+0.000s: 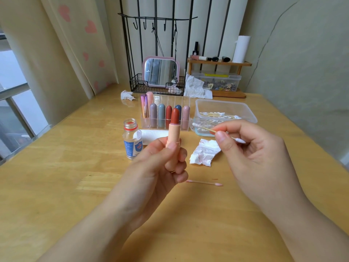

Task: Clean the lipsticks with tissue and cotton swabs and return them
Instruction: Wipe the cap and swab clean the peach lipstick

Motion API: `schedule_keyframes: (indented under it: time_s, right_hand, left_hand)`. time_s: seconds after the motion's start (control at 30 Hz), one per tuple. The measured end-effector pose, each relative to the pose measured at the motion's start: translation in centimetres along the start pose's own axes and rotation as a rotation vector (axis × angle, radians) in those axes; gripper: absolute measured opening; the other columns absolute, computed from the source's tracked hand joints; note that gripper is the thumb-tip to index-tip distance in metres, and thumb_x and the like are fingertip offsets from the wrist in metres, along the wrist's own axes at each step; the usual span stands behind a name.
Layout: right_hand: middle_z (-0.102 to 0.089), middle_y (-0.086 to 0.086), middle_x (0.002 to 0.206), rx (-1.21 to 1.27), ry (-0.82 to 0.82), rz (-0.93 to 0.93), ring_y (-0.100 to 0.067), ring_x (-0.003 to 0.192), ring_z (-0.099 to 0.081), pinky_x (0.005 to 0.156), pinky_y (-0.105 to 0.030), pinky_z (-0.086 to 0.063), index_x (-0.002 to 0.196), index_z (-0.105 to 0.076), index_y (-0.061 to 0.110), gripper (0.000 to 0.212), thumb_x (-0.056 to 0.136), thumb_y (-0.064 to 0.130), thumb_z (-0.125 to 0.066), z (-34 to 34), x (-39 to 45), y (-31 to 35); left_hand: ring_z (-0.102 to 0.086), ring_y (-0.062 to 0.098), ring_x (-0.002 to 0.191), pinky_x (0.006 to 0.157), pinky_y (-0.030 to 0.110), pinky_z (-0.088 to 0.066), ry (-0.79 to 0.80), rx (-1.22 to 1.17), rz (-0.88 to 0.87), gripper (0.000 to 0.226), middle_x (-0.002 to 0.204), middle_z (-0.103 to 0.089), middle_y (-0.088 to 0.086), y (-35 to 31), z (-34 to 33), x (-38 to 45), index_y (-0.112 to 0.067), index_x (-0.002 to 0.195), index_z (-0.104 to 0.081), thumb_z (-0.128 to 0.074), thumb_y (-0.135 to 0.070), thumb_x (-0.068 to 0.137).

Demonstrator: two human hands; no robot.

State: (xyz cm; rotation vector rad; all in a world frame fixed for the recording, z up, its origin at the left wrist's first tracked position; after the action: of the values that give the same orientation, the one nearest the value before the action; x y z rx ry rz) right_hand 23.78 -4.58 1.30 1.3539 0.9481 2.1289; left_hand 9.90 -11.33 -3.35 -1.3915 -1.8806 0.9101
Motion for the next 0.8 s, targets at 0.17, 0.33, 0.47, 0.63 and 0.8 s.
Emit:
schedule_keyframes:
  time_s: [0.17,0.33,0.47,0.63,0.8]
  right_hand:
    - [-0.064,-0.007,0.075,-0.014,-0.003,0.015,-0.015,0.064,-0.057,0.056,-0.018,-0.044,0.080,-0.065,0.032,0.012,0.084,0.024,-0.059,-0.20,-0.17,0.06]
    - [-0.063,-0.006,0.074,-0.023,-0.001,0.036,-0.017,0.063,-0.056,0.059,-0.026,-0.045,0.079,-0.066,0.034,0.013,0.085,0.023,-0.059,-0.19,-0.28,0.24]
    - [-0.064,0.000,0.073,-0.034,0.013,0.035,-0.013,0.062,-0.056,0.057,-0.016,-0.043,0.080,-0.066,0.033,0.012,0.085,0.023,-0.059,-0.29,-0.34,0.25]
    - [-0.064,0.002,0.072,-0.034,0.017,0.039,-0.010,0.060,-0.055,0.055,-0.009,-0.041,0.082,-0.066,0.030,0.011,0.085,0.022,-0.059,-0.40,-0.34,0.33]
    - [-0.064,0.000,0.073,-0.044,0.017,0.048,-0.010,0.059,-0.054,0.055,-0.009,-0.040,0.082,-0.065,0.031,0.011,0.085,0.022,-0.059,-0.39,-0.33,0.30]
  left_hand:
    - [-0.048,0.016,0.061,0.056,0.026,-0.046,0.077,0.058,-0.025,0.017,0.075,-0.057,0.007,0.14,-0.56,-0.51,-0.006,0.091,-0.053,-0.054,-0.020,0.082]
    - [-0.053,0.016,0.067,0.062,0.030,-0.050,0.074,0.091,-0.025,0.019,0.081,-0.059,0.007,0.37,-0.70,-0.66,-0.006,0.096,-0.054,-0.053,-0.021,0.084]
    - [-0.051,0.016,0.066,0.062,0.030,-0.050,0.063,0.095,-0.028,0.017,0.080,-0.057,0.007,0.34,-0.73,-0.68,-0.007,0.093,-0.055,-0.053,-0.020,0.083]
    - [-0.050,0.015,0.065,0.061,0.029,-0.050,0.072,0.107,-0.034,0.016,0.079,-0.057,0.006,0.27,-0.85,-0.75,-0.008,0.092,-0.056,-0.053,-0.020,0.083]
    - [-0.050,0.014,0.065,0.061,0.028,-0.050,0.073,0.111,-0.036,0.017,0.079,-0.057,0.006,0.27,-0.86,-0.74,-0.007,0.093,-0.056,-0.054,-0.020,0.082]
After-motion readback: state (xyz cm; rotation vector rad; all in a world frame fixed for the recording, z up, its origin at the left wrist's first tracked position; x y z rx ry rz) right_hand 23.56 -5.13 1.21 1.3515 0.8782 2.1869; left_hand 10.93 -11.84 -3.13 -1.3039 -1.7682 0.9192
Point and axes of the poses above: each hand's wrist, its own x-axis towards the middle knuckle, its own z-axis out of the back of the hand, y = z × x, the point moved 4 cm from there along x, towards the middle knuckle
